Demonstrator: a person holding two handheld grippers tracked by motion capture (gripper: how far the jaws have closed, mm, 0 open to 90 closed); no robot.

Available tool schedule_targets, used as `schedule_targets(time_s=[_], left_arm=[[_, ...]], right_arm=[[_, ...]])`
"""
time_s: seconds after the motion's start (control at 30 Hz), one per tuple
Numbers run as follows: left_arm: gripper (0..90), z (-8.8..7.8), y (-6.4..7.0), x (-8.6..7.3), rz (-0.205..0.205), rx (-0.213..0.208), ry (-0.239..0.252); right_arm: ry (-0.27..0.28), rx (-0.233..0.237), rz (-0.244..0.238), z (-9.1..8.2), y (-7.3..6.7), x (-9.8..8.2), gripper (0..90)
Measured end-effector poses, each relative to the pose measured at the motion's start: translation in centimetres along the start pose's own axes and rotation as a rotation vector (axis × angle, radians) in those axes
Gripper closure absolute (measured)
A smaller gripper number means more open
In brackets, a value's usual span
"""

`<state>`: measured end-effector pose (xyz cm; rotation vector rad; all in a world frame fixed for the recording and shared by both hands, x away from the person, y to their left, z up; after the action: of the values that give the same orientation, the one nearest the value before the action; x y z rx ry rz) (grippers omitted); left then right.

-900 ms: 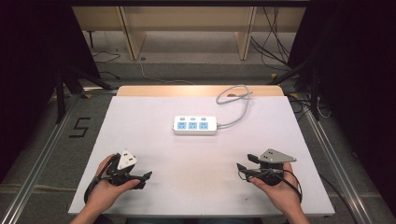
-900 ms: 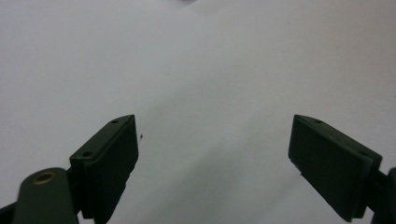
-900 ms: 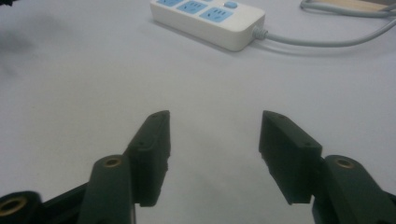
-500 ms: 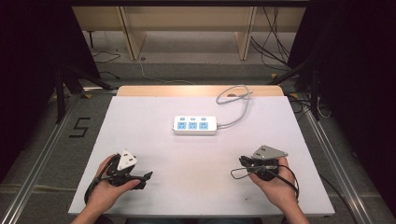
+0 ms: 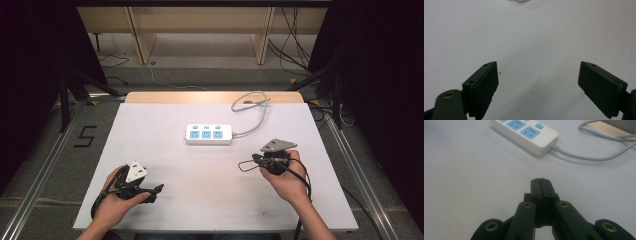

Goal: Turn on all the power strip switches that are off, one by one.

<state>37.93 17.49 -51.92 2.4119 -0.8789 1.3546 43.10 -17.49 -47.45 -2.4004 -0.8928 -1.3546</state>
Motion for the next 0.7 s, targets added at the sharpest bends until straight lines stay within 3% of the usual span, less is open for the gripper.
schedule_targets(time_s=[0.7], left_arm=[[16.5, 0.0, 0.0, 0.0, 0.0, 0.002, 0.002]], right_arm=[[-0.035, 0.001, -0.018, 2.7, 0.8, 4.1, 90.0]])
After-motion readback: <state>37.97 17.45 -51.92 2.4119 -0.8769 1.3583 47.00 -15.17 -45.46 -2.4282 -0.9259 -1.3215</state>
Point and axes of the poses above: each handheld gripper's, and its own axes: z roughly forward along the jaws, x roughly out of its top, y roughly to its right, the point moved 8 cm from there along z, roughly forward along the jaws, and after that the axes turned 9 degrees about y, right-handed, at the moved point
